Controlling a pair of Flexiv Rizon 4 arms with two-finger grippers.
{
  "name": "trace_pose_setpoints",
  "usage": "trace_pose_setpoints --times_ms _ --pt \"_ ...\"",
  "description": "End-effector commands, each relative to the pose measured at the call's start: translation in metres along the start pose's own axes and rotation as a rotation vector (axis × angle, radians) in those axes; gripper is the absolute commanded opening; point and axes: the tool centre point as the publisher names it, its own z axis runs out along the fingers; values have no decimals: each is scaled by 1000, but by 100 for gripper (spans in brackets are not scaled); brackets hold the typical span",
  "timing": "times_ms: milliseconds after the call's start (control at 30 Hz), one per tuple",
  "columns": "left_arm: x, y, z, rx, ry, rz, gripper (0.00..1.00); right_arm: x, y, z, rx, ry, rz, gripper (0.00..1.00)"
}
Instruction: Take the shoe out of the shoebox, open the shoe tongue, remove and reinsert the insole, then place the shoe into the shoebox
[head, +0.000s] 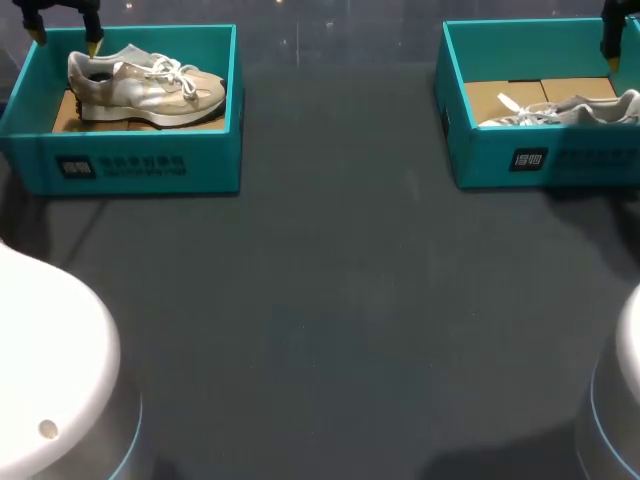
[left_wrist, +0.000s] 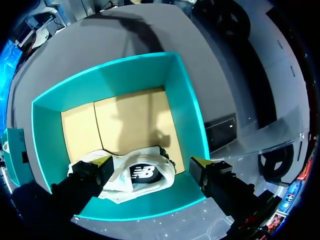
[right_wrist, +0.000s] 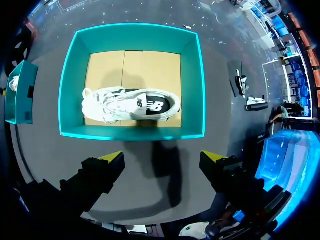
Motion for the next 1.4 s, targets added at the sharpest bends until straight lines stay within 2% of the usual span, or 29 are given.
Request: trace_pose_setpoints --times_ms 33,367,500,633,933,1067,1400 --pt "2 8 7 8 2 2 100 0 -1 0 -1 0 0 100" --pt "9 25 27 13 -2 -49 100 0 -1 0 -1 0 0 100" --pt "13 33 32 -23 -8 -94 100 0 -1 0 -1 0 0 100" --pt "16 39 38 -37 -7 -114 95 0 -1 0 -1 0 0 100" --pt "26 48 57 -57 17 -133 89 0 -1 0 -1 0 0 100" --pt "29 50 64 -55 21 -142 90 0 -1 0 -1 0 0 100" --pt "33 56 78 -52 36 -172 85 0 -1 0 -1 0 0 100"
